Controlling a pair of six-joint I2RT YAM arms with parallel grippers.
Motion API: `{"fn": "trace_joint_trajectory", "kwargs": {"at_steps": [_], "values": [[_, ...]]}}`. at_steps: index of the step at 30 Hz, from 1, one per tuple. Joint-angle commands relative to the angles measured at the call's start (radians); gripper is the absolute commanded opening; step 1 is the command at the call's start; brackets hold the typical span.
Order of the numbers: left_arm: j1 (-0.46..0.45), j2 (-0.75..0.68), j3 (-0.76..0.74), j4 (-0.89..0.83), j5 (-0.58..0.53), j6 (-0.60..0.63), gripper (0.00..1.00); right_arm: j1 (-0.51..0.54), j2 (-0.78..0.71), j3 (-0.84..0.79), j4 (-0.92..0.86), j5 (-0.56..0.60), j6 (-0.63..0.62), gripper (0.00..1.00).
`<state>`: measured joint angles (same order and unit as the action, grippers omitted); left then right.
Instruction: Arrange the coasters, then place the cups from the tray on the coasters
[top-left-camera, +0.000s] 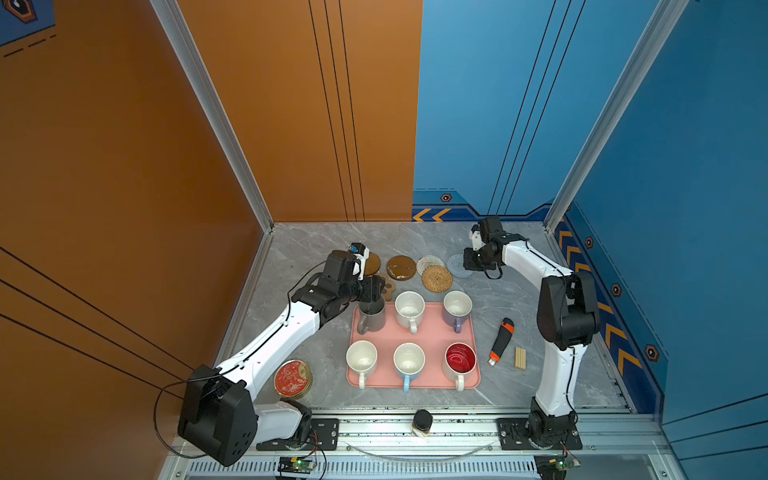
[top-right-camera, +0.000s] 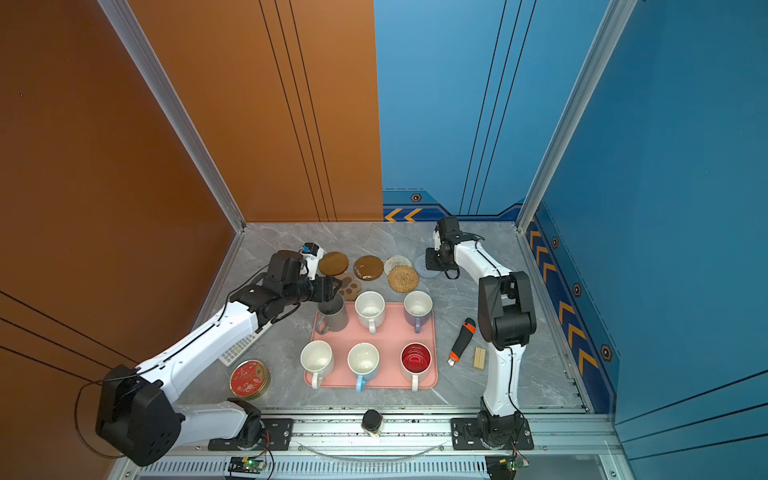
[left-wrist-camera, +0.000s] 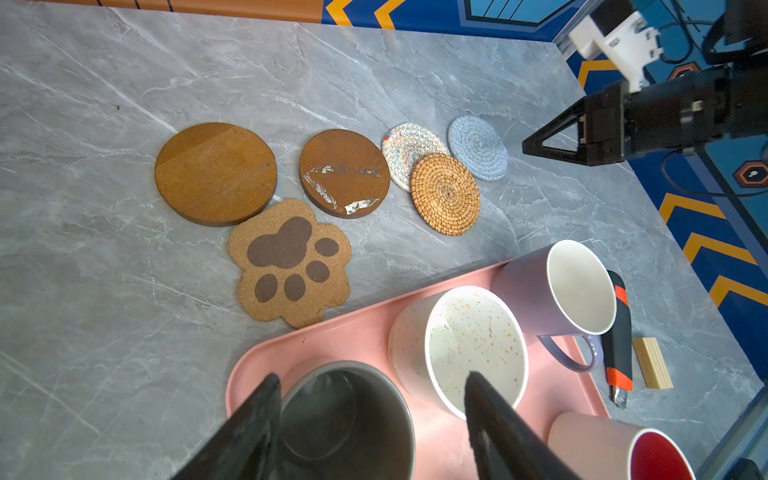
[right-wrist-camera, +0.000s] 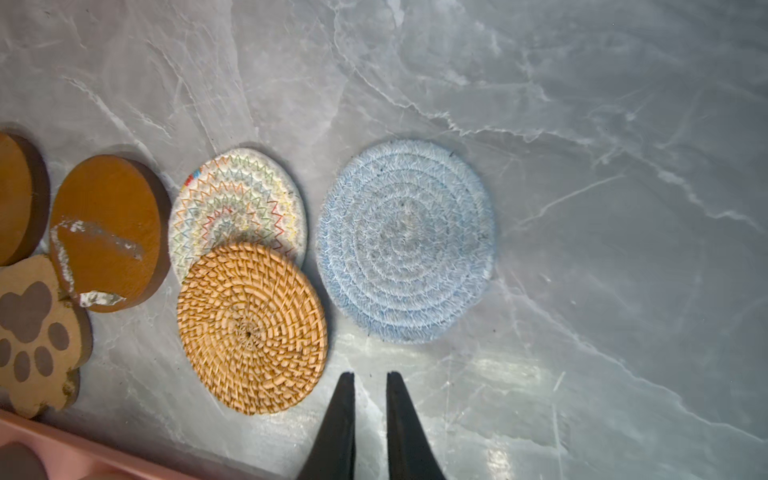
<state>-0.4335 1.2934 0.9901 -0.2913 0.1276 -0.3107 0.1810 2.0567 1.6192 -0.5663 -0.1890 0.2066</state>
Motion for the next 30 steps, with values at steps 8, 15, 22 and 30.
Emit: {"fn": "trace_joint_trajectory", "kwargs": {"at_steps": [8, 15, 22, 30], "values": [[-0.054, 0.003, 0.063, -0.046, -0.043, -0.041, 0.71, 0.004, 0.16, 0.133, -0.049, 0.008, 0.112, 0.05], [-0.065, -0.009, 0.071, -0.077, -0.077, -0.037, 0.71, -0.001, 0.216, 0.171, -0.056, 0.037, 0.135, 0.0], [-0.068, -0.039, 0.062, -0.091, -0.098, -0.038, 0.71, -0.029, 0.236, 0.171, -0.101, 0.081, 0.152, 0.0], [-0.067, -0.074, 0.047, -0.101, -0.122, -0.038, 0.72, -0.068, 0.198, 0.103, -0.13, 0.106, 0.154, 0.0]]}}
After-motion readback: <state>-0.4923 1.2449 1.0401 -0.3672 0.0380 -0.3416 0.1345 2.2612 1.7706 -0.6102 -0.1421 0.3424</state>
